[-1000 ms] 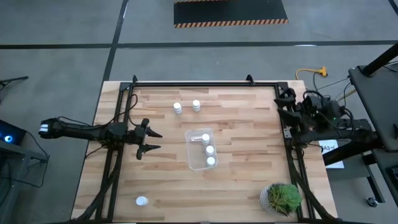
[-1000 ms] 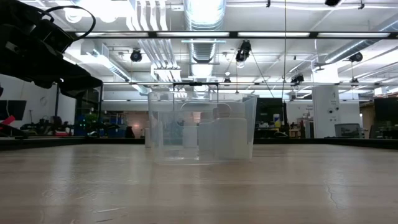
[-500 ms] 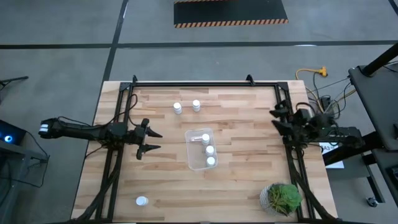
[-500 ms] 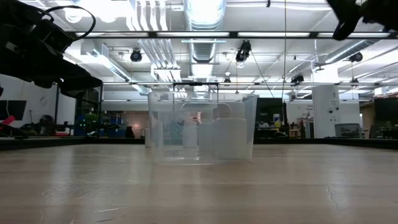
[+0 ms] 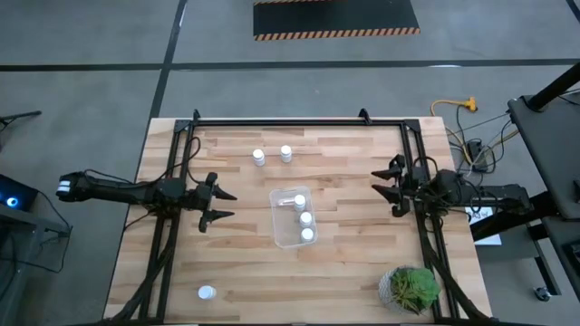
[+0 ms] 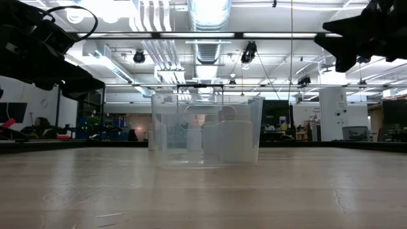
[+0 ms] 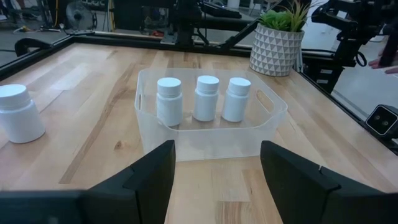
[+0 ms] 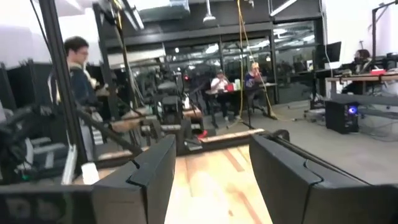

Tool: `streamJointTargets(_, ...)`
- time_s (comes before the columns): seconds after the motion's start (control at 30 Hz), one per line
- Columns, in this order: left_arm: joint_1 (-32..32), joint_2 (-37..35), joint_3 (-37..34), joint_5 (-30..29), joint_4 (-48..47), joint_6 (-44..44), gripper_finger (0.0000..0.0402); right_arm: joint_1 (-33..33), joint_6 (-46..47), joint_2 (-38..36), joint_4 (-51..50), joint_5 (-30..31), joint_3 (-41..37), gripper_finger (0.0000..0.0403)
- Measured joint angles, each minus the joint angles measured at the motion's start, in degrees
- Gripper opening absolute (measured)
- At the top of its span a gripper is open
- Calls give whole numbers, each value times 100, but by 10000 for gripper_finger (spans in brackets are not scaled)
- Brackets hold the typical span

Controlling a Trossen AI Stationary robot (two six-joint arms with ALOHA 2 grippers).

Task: Pick and place pill bottles into a basket
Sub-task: Put the white pill bottle into the transparent bin

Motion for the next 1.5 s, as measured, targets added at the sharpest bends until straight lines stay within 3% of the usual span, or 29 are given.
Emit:
streamJointTargets(0.37, -1, 0, 0, 1, 0, 1, 219, 2, -389, 4, -1315, -28, 0, 194)
streamJointTargets(0.67, 1, 0, 0, 0, 16, 9, 219, 2, -625, 86, -1304, -37, 0, 194)
streamJointTargets(0.8, 0, 0, 0, -22, 252, 499, 219, 2, -627, 83, -1303, -37, 0, 194)
streamJointTargets(0.97, -1, 21, -2, -22, 546, 322, 219, 2, -627, 83, -1304, -37, 0, 194)
streamJointTargets(1.23, 0, 230, -2, -34, 3006, -2357, 219, 2, -626, 83, -1300, -36, 0, 194)
streamJointTargets(1.37, -2, 405, -4, -156, 4739, -2976, 219, 2, -627, 83, -1300, -37, 0, 194)
streamJointTargets(1.5, -3, 617, 14, -479, 6477, -3028, 219, 2, -627, 84, -1300, -35, 0, 194)
